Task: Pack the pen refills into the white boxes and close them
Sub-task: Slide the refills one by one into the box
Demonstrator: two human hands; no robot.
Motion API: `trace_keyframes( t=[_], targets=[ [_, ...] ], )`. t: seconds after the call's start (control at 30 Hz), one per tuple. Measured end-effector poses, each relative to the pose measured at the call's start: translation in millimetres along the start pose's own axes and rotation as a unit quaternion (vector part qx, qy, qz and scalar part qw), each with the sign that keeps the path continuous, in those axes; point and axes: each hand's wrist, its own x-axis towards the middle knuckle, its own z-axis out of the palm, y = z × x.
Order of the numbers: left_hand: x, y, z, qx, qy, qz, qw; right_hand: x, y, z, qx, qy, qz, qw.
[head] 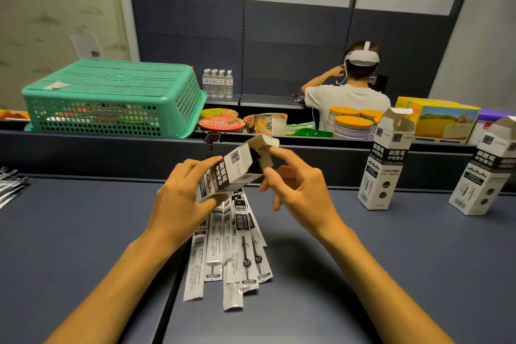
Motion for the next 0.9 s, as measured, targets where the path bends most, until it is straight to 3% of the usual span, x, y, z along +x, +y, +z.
trace_keyframes(
  t=[0.1, 0.2, 0.4, 0.5, 0.67, 0.9],
  targets=[
    [-0.5, 1.0, 0.6, 0.003, -0.002, 0.003, 1.0, -0.6, 4.4, 4.0, -0.076, -0.065, 0.0, 0.995],
    [-0.2, 1.3, 0.9, 0.004, -0.003, 0.005, 1.0, -1.3, 4.3, 8.6, -0.084, -0.103, 0.009, 0.991],
    [0.8, -2.9, -0.1, 0.004, 0.002, -0.003, 1.0, -0.7, 1.7, 0.2, -0.008, 0.019, -0.016, 1.0],
    [1.7, -3.7, -0.9, -0.001, 0.008, -0.008, 1.0, 1.1, 9.4, -2.9, -0.041, 0.048, 0.02, 0.998],
    [2.1, -3.6, -1.3, -0.002, 0.011, -0.009, 1.0, 5.2, 34.1, 3.2, -0.212, -0.07, 0.144, 0.964],
    [2.0, -2.9, -1.3, -0.005, 0.006, -0.009, 1.0, 13.8, 25.8, 25.2, -0.327, -0.222, 0.194, 0.898]
  ],
)
